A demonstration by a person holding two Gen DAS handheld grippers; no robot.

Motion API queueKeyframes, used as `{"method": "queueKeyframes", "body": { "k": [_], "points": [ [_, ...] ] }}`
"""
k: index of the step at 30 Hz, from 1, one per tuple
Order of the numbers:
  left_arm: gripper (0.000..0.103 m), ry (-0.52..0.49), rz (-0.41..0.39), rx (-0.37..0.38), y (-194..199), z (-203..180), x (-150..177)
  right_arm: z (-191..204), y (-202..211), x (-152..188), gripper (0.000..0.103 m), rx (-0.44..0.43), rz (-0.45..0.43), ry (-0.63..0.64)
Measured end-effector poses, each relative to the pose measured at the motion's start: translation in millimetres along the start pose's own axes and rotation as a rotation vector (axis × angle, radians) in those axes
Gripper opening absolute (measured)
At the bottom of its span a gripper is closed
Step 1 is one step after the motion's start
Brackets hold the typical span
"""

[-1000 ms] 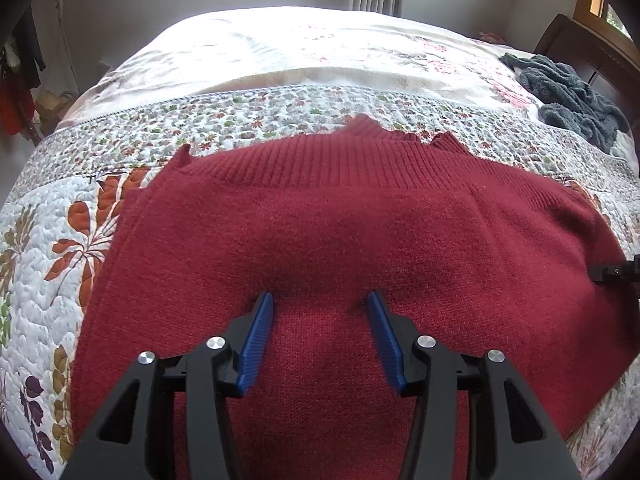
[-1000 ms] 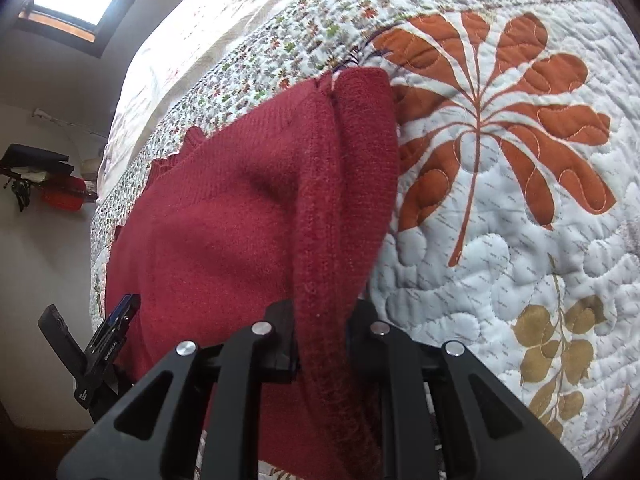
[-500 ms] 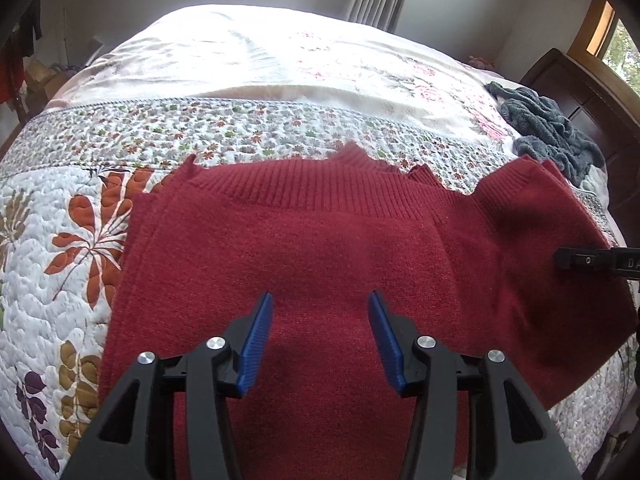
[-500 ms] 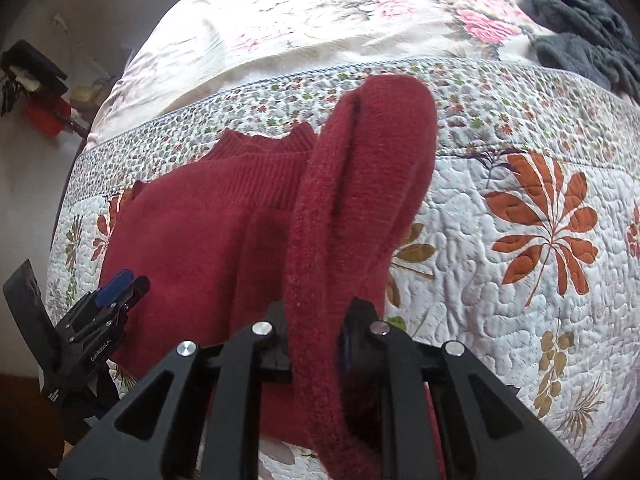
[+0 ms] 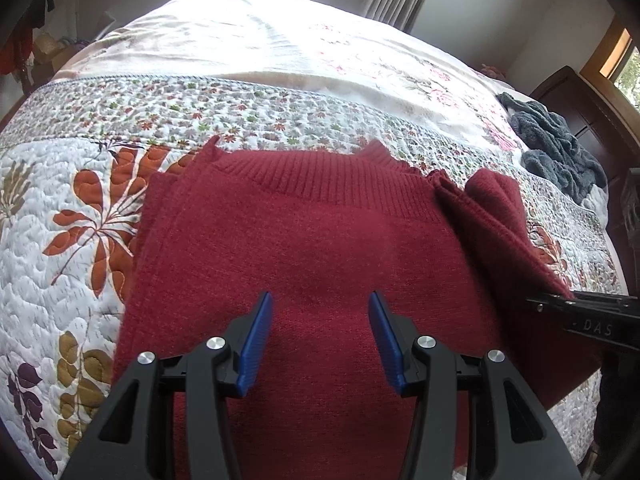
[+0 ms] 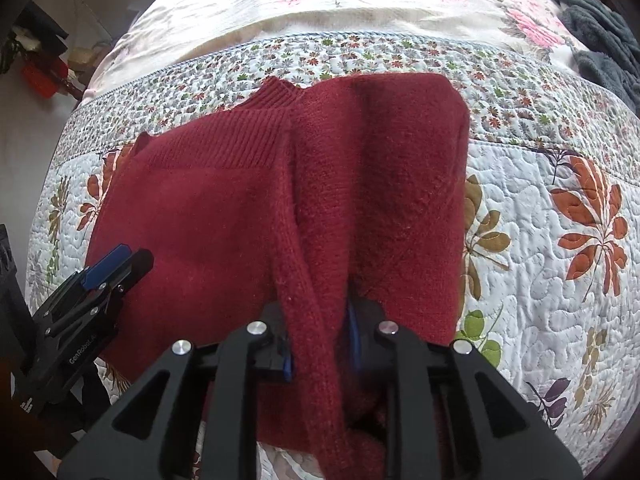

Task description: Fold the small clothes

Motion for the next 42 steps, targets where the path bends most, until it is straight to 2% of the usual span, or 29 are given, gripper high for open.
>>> {"method": "queueKeyframes", "body": {
  "k": [4, 7, 10, 12, 15, 18, 21, 25, 29, 33, 39, 40, 42],
  "points": [
    [0.05, 0.014, 0.013, 0.035, -1.9, -0.2, -0.2, 14.7, 1.8, 0.3, 0.039, -0.027, 0.003, 0.01],
    [0.05, 0.018, 0.024, 0.057, -3.1, -2.1, 0.8, 26.1, 13.4, 5.5, 0.039, -0.106, 0.004, 0.025],
    [0.05, 0.028, 0.036, 0.094, -4.4, -6.0, 1.5, 31.8, 30.8, 12.1, 0.039, -0.252, 0.014, 0.008],
    [0.05, 0.035, 0.043, 0.122, -4.7, -11.4, 1.5, 22.9, 46.0, 13.7, 0.038, -0.286, -0.009, -0.018],
    [0.05, 0.034, 0.048, 0.186, -3.1, -25.5, 0.2, -1.1, 64.7, 16.9, 0.039, -0.251, -0.061, -0.04],
    [0.052, 0.025, 0.053, 0.246, -3.2, -45.4, -3.3, -41.2, 72.3, 23.3, 0.04, -0.172, -0.098, -0.085],
    [0.057, 0.027, 0.071, 0.308, -8.9, -66.4, -6.5, -85.0, 64.3, 33.4, 0.04, -0.089, -0.104, -0.133],
    [0.061, 0.03, 0.108, 0.377, -23.4, -94.9, -8.9, -120.1, 38.9, 49.7, 0.04, -0.015, -0.088, -0.168],
    [0.062, 0.043, 0.152, 0.405, -42.4, -113.5, -9.9, -128.1, 10.9, 64.6, 0.04, -0.073, -0.056, -0.184],
    [0.062, 0.057, 0.165, 0.437, -52.2, -124.4, -12.2, -123.8, -5.1, 71.5, 0.04, -0.055, -0.053, -0.162],
    [0.062, 0.043, 0.175, 0.416, -62.0, -132.3, -16.5, -117.7, -15.3, 74.6, 0.04, -0.026, -0.068, -0.139],
    [0.059, 0.039, 0.172, 0.412, -62.2, -132.7, -17.0, -117.0, -15.4, 75.9, 0.04, -0.015, -0.072, -0.137],
    [0.048, 0.027, 0.163, 0.388, -63.1, -134.9, -17.8, -117.6, -16.3, 75.7, 0.04, -0.003, -0.078, -0.136]
  ]
}}
Point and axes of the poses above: each gripper's, at about its wrist camera, not at the fingertips, and y roughly against the way its jaws point, z to its left, x to its underside, the point moved 9 cm from there along -y, roughly the way its jaws point, and after that the axes turned 9 degrees about z, right-handed, at the moved point
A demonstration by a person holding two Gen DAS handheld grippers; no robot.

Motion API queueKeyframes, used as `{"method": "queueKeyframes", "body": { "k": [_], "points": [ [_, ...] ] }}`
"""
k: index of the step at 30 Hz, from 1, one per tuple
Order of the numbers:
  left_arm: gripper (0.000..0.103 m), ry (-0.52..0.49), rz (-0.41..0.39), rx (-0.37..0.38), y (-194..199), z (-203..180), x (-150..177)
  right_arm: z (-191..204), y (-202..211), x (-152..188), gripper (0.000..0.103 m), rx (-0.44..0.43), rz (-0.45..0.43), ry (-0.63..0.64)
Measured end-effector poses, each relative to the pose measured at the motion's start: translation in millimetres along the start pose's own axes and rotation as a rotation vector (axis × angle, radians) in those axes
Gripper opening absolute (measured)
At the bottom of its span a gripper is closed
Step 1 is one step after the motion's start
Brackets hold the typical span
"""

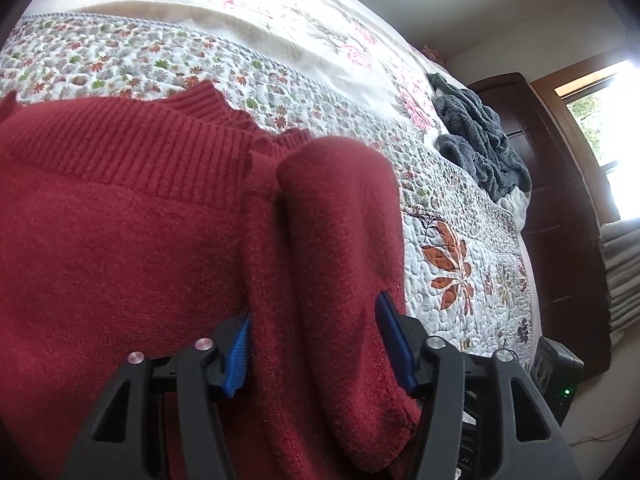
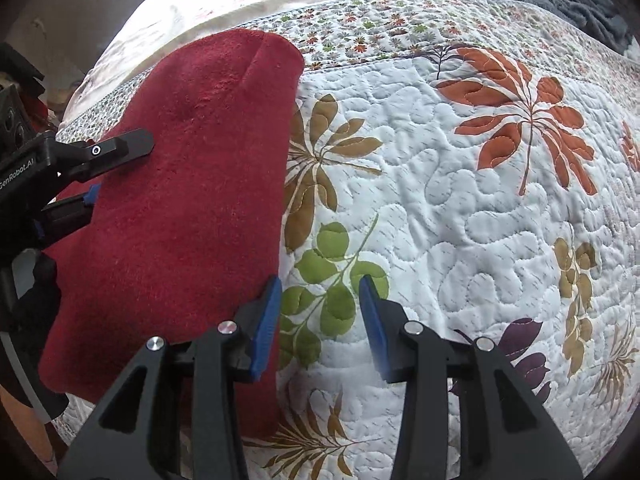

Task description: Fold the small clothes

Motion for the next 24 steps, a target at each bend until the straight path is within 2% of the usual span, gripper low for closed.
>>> {"method": "queueKeyframes", "body": {
  "k": [2, 5, 9, 11, 15, 17, 19, 24],
  "points": [
    [0.034, -0.005, -0.006, -0.009, -0.1, -0.6, 0.0, -0.6, -0.5, -1.2, 0.04, 0.006, -0.01, 0.001],
    [0.028, -0.009, -0.017, -0.005, 0.0, -2.7, 0.2, -1.7, -0.9, -2.0, 0.04, 0.019, -0.027, 0.008],
    [0.028, -0.031, -0.016, -0.02, -6.7, -10.0, -2.2, -4.8, -1.8, 0.6, 0.043, 0.043, -0.042, 0.019],
    [0.034, -0.033, -0.006, -0.03, -13.3, -11.5, -4.1, -6.1, -3.8, 2.0, 0.043, 0.045, -0.045, 0.021],
    [0.033, -0.037, -0.007, -0.044, -20.0, -12.2, -5.2, -8.5, -3.9, 3.2, 0.043, 0.067, -0.056, 0.036],
    [0.022, -0.041, -0.018, -0.048, -18.8, -14.1, -4.9, -9.7, -3.4, 3.0, 0.043, 0.068, -0.059, 0.037],
    [0.016, -0.044, -0.034, -0.034, -13.7, -16.4, -4.0, -10.1, -2.5, 3.1, 0.043, 0.071, -0.063, 0.038],
    [0.015, -0.08, -0.082, -0.005, 0.5, -32.0, -4.3, -10.8, 1.8, 7.2, 0.043, 0.09, -0.075, 0.044]
  ]
}}
Point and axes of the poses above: each gripper's, at about its wrist camera, not at the fingertips, and y roughly against the way its jaws point, z to its left, x to its underside, the point moved 9 cm from there along -y, roughly the way its jaws point, and after that the axes turned 9 degrees about z, right-handed, at the moved point
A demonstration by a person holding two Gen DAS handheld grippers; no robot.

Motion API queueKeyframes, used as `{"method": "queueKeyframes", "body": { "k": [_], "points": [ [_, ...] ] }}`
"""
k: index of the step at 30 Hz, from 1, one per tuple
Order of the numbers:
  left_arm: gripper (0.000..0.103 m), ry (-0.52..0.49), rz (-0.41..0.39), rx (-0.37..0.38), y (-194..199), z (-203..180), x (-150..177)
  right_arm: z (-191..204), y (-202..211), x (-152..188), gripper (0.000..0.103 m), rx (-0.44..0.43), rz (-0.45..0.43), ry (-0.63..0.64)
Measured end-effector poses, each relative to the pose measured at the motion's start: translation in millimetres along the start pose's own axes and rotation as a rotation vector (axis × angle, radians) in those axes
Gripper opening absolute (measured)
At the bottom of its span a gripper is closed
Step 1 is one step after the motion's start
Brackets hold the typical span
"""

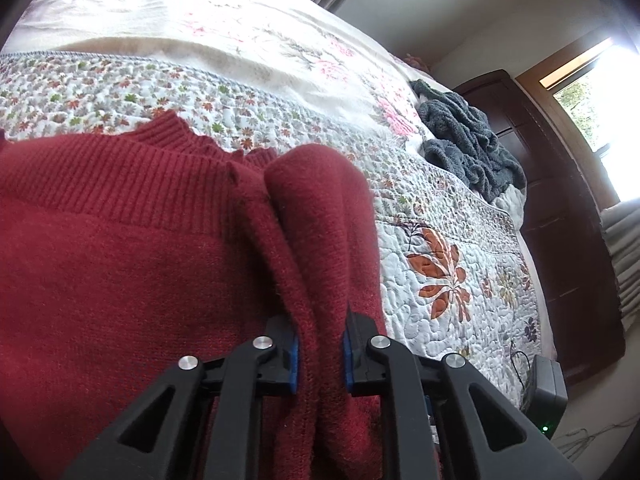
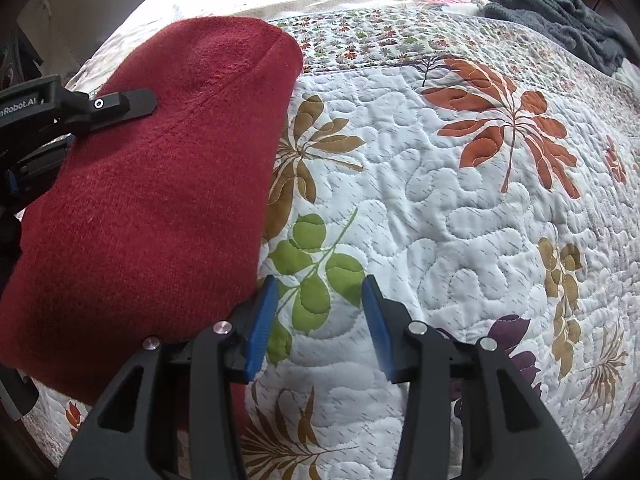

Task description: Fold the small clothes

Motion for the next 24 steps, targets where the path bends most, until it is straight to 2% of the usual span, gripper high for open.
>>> {"method": "queueKeyframes", "body": {
  "k": [6, 13, 18, 24],
  "points": [
    [0.014, -0.028, -0.039, 0.075, 23.1, -16.7, -4.6, 3.4, 15.7, 4.7, 0.043, -0.003, -0.026, 0.011],
    [0.014, -0.04, -0.087, 0.088, 63.6, -10.5, -10.9, 13.8, 39.6, 0.5, 0.045, 0.0, -0.064, 0.034],
    [0.014, -0.02, -0.127, 0.064, 101.7, 16.3, -18.6, 30.5, 47.2, -2.1, 0.045, -0.027, -0.068, 0.052],
    [0.014, 0.04, -0.146, 0.031, 136.1, 69.5, -21.1, 58.6, 46.9, -6.8, 0.045, -0.068, -0.063, 0.088]
  ]
}}
Point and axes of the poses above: each gripper's, at about its wrist camera, not at the fingertips, and y roughly against the way its jaws point, z to its left, x to its underside, the point moved 9 cm from there along -y, roughly the way its jaws point, and after that the axes turned 9 degrees about z, right-handed, at the moved point
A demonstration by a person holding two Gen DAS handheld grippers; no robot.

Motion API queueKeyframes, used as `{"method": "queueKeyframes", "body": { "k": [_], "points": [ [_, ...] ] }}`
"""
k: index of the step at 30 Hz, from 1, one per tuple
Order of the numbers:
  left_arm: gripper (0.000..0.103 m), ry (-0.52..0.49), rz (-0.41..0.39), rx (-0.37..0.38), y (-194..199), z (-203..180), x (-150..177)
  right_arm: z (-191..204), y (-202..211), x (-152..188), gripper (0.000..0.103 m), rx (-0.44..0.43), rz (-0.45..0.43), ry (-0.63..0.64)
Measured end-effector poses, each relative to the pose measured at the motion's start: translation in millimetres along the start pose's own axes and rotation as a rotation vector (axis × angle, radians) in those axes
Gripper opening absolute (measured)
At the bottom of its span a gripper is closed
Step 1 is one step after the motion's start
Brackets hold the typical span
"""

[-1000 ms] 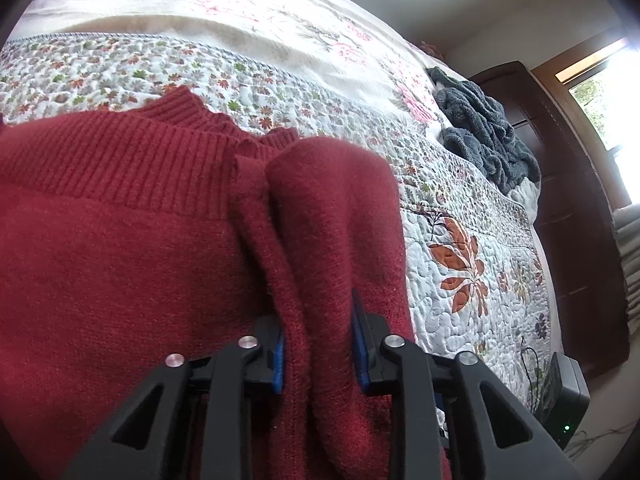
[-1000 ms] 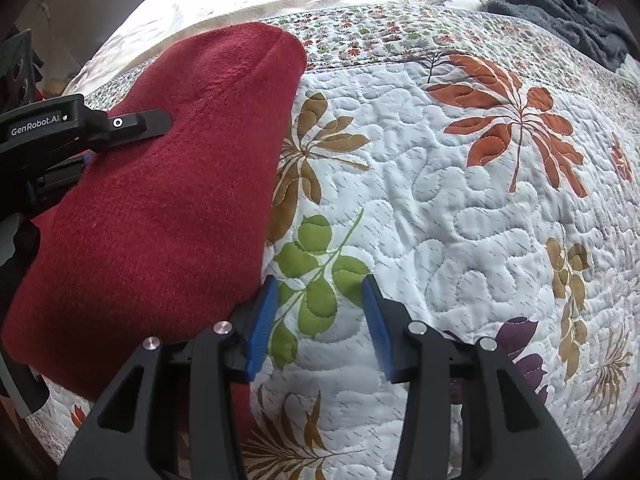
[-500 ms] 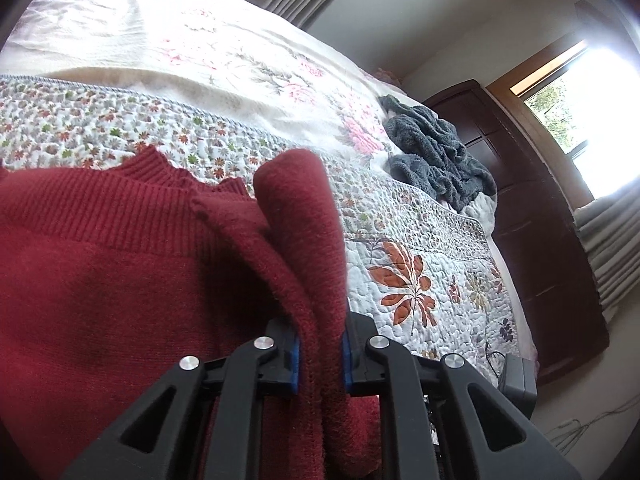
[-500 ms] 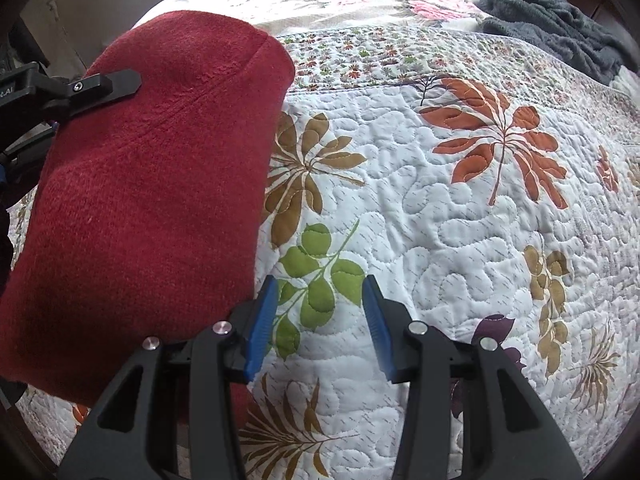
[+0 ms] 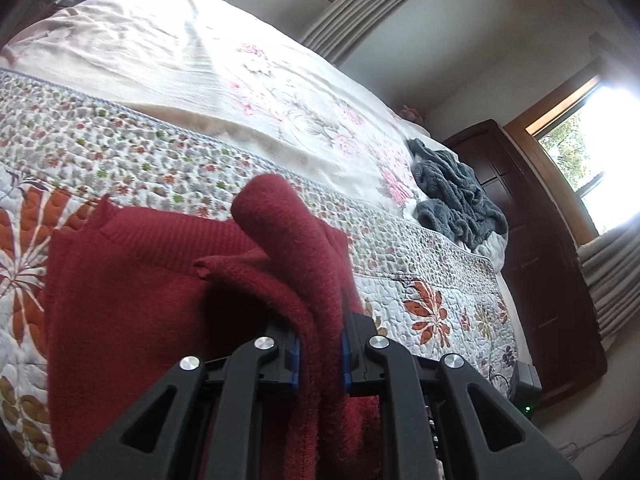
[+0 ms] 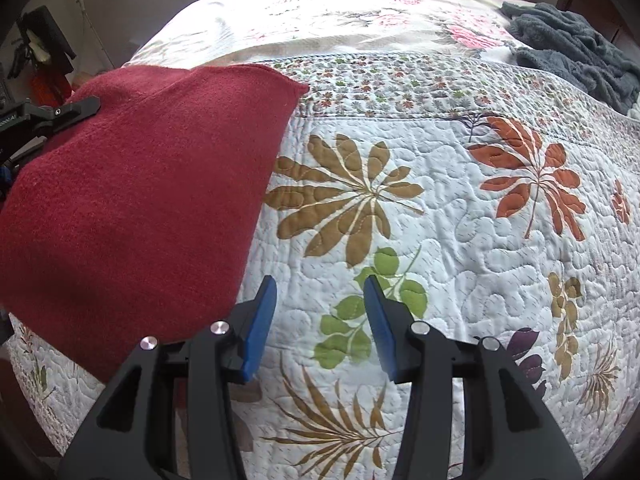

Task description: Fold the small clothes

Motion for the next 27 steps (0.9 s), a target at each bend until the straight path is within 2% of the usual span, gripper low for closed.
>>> {"method": "queueKeyframes", "body": {
  "k": [9, 16, 21, 27],
  "points": [
    [0.014, 0.076, -0.046, 0.029, 43.0, 51.8, -2.5, 41.4, -7.8, -0.3, 0.047, -0.076, 0.03, 0.045],
    [0.014, 0.086, -0.042, -0.054, 66.8, 97.3, -2.8, 76.4, -16.4, 3.6, 0.048, -0.165, 0.068, 0.07],
    [0.014, 0.102, 0.002, -0.108, 57.4, 130.4, 8.9, 92.1, -26.1, 6.8, 0.048, -0.177, 0.093, 0.085],
    [0.014, 0.112, 0.048, -0.127, 36.1, 152.6, 22.7, 93.2, -34.5, 8.6, 0.048, -0.174, 0.114, 0.077]
  ]
}}
Point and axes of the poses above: each gripper's, at about its wrist camera, not at the fingertips, and y roughly against the way its jaws point, z to its left, x to its underside, the point moved 9 cm from there along -y, roughly the way its jaws point, and after that the axes turned 9 degrees about z, right-handed, at the moved point
